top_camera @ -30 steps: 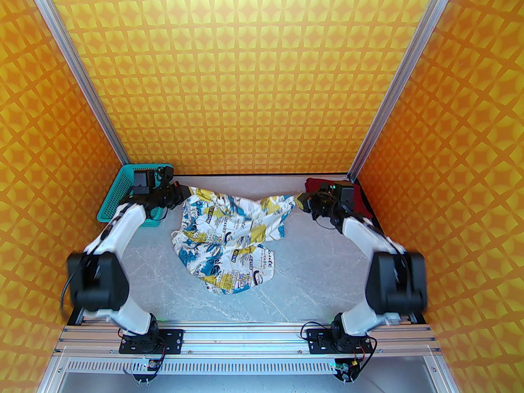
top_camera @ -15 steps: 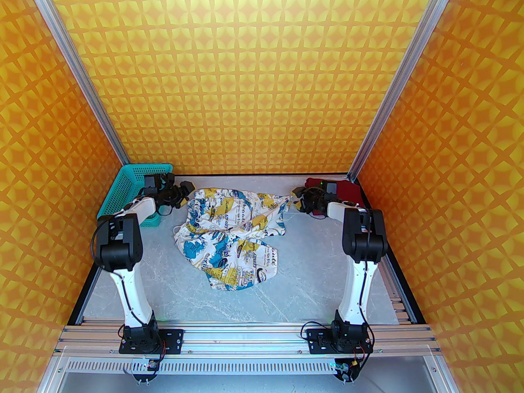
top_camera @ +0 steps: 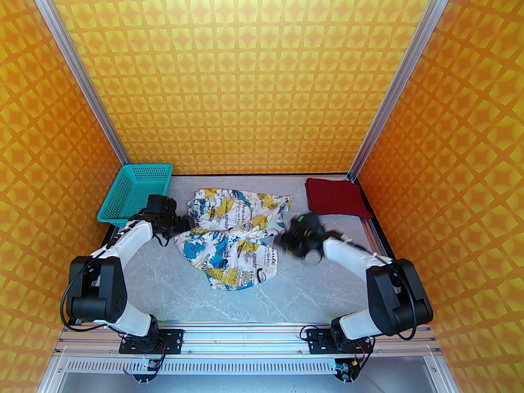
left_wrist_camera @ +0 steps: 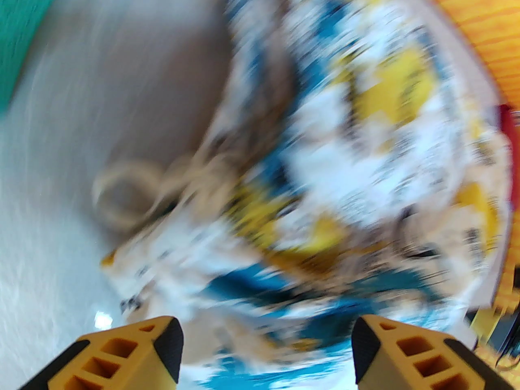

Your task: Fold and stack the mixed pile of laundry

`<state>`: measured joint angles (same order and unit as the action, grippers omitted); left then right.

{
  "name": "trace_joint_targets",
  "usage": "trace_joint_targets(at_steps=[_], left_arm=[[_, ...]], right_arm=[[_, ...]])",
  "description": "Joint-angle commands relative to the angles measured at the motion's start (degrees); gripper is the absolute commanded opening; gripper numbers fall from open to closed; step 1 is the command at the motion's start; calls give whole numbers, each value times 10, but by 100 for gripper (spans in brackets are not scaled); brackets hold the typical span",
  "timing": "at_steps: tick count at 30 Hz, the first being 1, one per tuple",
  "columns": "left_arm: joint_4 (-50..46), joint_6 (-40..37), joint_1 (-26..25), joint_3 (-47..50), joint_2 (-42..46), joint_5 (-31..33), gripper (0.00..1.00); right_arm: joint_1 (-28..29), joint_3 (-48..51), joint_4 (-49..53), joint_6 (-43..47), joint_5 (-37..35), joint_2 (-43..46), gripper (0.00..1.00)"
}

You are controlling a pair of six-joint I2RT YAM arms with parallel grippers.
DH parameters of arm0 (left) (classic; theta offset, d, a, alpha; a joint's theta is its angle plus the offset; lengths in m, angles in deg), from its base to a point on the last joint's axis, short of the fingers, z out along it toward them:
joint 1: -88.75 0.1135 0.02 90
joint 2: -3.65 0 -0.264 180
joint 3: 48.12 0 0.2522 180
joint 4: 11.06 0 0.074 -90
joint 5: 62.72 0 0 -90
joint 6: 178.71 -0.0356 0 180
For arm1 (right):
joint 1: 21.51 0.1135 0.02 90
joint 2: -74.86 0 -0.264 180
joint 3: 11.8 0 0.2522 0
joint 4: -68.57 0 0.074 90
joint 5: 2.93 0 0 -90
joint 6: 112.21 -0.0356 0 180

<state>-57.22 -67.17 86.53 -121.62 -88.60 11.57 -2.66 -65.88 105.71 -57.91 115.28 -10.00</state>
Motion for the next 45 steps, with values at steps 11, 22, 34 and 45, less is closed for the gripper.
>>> trace_joint_targets(at_steps=[11, 22, 34, 45], left_arm=[[71, 37, -1, 0, -100, 44, 15], [83, 99, -1, 22, 60, 28, 0], [22, 112, -3, -12, 174, 20, 0], [54, 118, -7, -27, 36, 20, 50]], right_arm=[[72, -10, -168, -90, 17, -73, 29], [14, -233, 242, 117, -198, 48, 0], [13, -417, 387, 193, -331, 73, 2], [-34, -347, 271, 153, -272, -66, 33]])
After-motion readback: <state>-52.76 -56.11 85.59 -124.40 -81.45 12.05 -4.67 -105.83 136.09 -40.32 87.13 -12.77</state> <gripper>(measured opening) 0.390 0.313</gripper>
